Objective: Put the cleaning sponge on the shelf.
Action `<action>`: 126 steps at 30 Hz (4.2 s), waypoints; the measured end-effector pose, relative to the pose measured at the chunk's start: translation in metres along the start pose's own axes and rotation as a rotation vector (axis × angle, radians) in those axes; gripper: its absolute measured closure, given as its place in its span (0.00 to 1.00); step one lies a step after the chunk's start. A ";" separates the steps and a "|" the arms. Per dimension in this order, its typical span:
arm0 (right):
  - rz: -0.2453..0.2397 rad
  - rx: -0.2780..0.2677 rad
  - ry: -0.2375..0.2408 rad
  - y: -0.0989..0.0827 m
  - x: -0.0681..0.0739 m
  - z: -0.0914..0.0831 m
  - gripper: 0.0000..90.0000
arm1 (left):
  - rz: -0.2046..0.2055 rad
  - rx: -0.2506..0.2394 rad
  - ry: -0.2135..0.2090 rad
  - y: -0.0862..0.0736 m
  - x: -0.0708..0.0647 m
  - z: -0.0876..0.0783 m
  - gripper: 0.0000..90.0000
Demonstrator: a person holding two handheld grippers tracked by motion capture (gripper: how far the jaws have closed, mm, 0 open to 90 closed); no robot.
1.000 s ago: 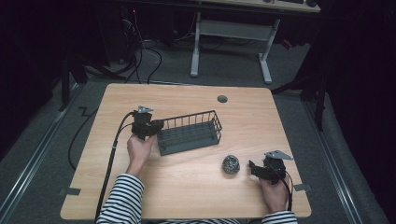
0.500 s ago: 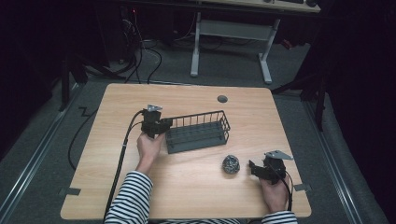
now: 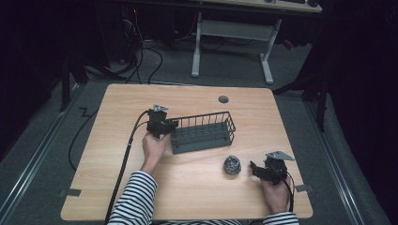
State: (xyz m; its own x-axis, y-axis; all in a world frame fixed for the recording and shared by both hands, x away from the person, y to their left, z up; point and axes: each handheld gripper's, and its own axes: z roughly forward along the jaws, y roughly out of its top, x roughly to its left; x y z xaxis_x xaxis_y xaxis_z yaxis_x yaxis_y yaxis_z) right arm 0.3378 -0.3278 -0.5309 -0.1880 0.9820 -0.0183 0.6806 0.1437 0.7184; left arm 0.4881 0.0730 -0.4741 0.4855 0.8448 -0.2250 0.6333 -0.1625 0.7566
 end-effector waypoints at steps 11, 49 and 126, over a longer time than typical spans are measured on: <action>-0.004 -0.001 0.001 0.000 0.000 0.000 0.27 | -0.011 -0.044 -0.037 -0.005 0.013 -0.018 0.33; -0.005 -0.002 0.001 0.000 0.000 0.000 0.27 | 0.079 -0.072 0.003 -0.055 0.050 -0.098 0.32; -0.200 -0.030 0.272 0.006 0.053 -0.044 0.27 | 0.067 0.034 0.245 -0.138 0.067 -0.092 0.32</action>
State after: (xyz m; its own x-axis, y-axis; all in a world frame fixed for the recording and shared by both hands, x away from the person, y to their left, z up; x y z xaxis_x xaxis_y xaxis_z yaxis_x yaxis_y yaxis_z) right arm 0.3008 -0.2807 -0.4967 -0.5002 0.8656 0.0222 0.5908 0.3224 0.7396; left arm 0.3778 0.1985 -0.5370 0.3693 0.9292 -0.0167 0.6265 -0.2357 0.7429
